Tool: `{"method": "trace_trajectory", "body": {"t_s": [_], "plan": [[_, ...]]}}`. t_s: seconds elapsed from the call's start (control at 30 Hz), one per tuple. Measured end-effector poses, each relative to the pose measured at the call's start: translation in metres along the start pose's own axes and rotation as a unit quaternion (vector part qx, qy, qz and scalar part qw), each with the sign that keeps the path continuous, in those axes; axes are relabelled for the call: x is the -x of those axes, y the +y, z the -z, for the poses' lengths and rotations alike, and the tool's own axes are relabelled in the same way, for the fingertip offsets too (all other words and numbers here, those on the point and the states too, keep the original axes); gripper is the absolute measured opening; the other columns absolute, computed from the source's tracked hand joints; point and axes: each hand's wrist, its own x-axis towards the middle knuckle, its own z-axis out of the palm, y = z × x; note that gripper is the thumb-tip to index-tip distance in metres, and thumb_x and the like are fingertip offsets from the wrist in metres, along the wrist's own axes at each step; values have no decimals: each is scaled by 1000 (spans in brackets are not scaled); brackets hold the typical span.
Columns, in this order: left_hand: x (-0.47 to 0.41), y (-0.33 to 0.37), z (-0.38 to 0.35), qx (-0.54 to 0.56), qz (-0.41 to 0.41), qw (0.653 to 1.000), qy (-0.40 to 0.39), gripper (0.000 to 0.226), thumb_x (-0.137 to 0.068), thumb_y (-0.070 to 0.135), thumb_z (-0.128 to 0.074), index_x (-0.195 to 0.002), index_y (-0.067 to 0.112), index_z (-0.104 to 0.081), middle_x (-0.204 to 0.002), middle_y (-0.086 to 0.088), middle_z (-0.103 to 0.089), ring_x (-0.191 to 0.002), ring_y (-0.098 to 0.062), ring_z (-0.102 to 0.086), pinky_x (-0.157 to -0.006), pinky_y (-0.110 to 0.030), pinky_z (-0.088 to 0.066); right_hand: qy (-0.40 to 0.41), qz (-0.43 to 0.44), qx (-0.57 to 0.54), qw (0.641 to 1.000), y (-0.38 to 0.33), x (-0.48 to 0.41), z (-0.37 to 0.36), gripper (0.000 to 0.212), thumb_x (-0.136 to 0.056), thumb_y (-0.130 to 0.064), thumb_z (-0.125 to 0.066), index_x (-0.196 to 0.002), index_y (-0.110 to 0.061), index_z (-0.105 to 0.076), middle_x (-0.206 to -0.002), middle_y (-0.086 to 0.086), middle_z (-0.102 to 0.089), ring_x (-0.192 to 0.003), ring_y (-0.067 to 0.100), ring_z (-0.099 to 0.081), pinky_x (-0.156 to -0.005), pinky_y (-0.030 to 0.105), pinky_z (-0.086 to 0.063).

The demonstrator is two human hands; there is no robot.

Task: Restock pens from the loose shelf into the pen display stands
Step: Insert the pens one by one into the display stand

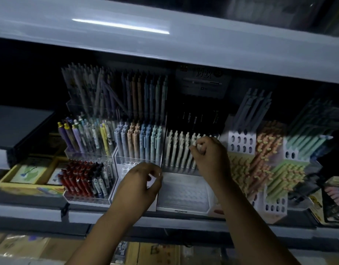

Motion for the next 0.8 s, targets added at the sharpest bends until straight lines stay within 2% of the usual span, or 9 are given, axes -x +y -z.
{"method": "trace_trajectory", "body": {"t_s": [0.13, 0.23, 0.37, 0.47, 0.57, 0.63, 0.7, 0.8], "plan": [[7, 18, 32, -4, 27, 999, 44, 15, -98, 34, -64, -113, 32, -65, -107, 20, -60, -93, 3, -57, -75, -17, -45, -33, 78, 14, 996, -27, 2, 10, 17, -91, -26, -71, -101, -14, -66, -90, 4, -58, -72, 26, -58, -66, 39, -53], [22, 25, 67, -18, 56, 996, 73, 19, -98, 35, -65, -116, 31, -64, -108, 17, -61, -92, 1, -58, -72, -10, -41, -121, 162, 2, 979, -68, 4, 12, 11, -93, -27, -66, -99, -20, -62, -95, -3, -54, -73, 22, -53, -68, 39, -51], [58, 20, 126, -65, 94, 987, 109, 19, -96, 37, -64, -114, 32, -63, -104, 14, -61, -87, -1, -58, -72, -20, -44, -249, 257, -6, 934, -145, 14, 1, 15, -97, -30, -61, -107, -19, -60, -105, -1, -57, -86, 21, -55, -78, 42, -51], [104, 1, 183, -131, 145, 972, 134, 18, -95, 40, -62, -111, 32, -58, -106, 11, -60, -93, -7, -58, -77, -31, -51, -335, 324, -24, 885, -220, 34, -19, 24, -100, -35, -58, -121, -22, -56, -116, -3, -56, -96, 21, -57, -85, 42, -51], [162, -26, 247, -169, 199, 949, 177, 28, -93, 43, -64, -117, 30, -58, -107, 12, -61, -92, -12, -61, -81, -39, -54, -354, 398, -36, 846, -307, 65, -52, 28, -97, -34, -60, -123, -24, -56, -117, -3, -56, -101, 23, -58, -84, 42, -51], [205, -46, 296, -185, 231, 933, 203, 31, -92, 40, -66, -120, 30, -59, -109, 13, -60, -90, -10, -62, -83, -39, -55, -351, 448, -51, 821, -373, 91, -74, 29, -94, -34, -61, -121, -25, -56, -117, -3, -56, -102, 23, -59, -83, 41, -52], [251, -66, 350, -200, 264, 918, 219, 31, -92, 35, -68, -121, 27, -61, -112, 9, -62, -92, -10, -63, -84, -33, -54, -350, 492, -57, 795, -444, 121, -96, 29, -95, -37, -61, -121, -26, -56, -116, -2, -57, -101, 23, -60, -83, 41, -52], [326, -96, 436, -223, 306, 892, 246, 29, -91, 31, -70, -118, 25, -63, -109, 7, -65, -89, -9, -61, -79, -27, -52, -362, 537, -66, 759, -557, 170, -122, 34, -98, -38, -60, -127, -21, -54, -124, 3, -57, -105, 26, -59, -87, 45, -53]]}}
